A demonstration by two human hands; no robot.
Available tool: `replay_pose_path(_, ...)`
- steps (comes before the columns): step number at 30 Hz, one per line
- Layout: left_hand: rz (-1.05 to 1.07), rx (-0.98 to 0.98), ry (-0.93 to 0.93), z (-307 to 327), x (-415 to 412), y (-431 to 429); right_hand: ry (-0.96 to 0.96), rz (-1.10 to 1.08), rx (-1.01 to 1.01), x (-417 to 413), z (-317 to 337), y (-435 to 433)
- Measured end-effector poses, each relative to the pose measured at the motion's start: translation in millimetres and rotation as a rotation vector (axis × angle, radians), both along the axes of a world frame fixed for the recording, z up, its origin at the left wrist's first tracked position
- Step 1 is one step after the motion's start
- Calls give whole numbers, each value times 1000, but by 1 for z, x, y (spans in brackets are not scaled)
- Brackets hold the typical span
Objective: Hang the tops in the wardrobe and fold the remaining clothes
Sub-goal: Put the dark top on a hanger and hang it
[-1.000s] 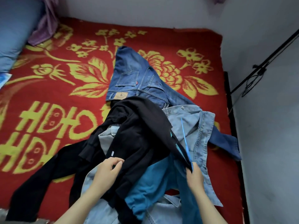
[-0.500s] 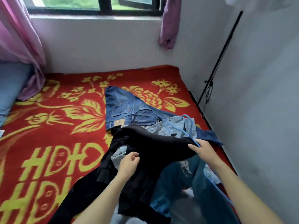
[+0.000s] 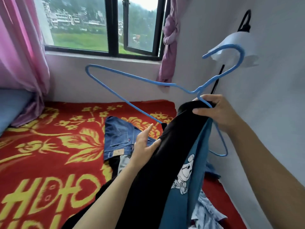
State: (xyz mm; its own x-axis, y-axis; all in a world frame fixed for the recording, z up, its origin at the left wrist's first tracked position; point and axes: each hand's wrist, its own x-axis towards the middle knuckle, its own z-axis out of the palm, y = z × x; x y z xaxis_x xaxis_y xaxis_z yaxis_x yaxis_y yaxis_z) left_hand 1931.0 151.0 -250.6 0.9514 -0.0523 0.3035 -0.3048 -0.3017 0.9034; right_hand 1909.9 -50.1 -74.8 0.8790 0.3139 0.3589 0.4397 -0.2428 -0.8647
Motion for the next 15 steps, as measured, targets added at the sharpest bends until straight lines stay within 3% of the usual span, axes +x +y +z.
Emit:
replay_pose_path(3,-393,-195,285,18,-10,12,-25,41,66,-1,14,10)
replay_pose_path(5,-423,-206,305,15,-19,14,-24,18,101,3,13,9)
replay_pose_path(10,79,-136,0,-10,-46,36,56,-119,154,4,-29,-3)
replay_pose_path(12,311,-19,-116,-27,-61,43,118,-181,149,0,-61,-8)
replay_pose_path(15,463,166,-205,-61,-87,41,232,-235,50,-9,-116,-11)
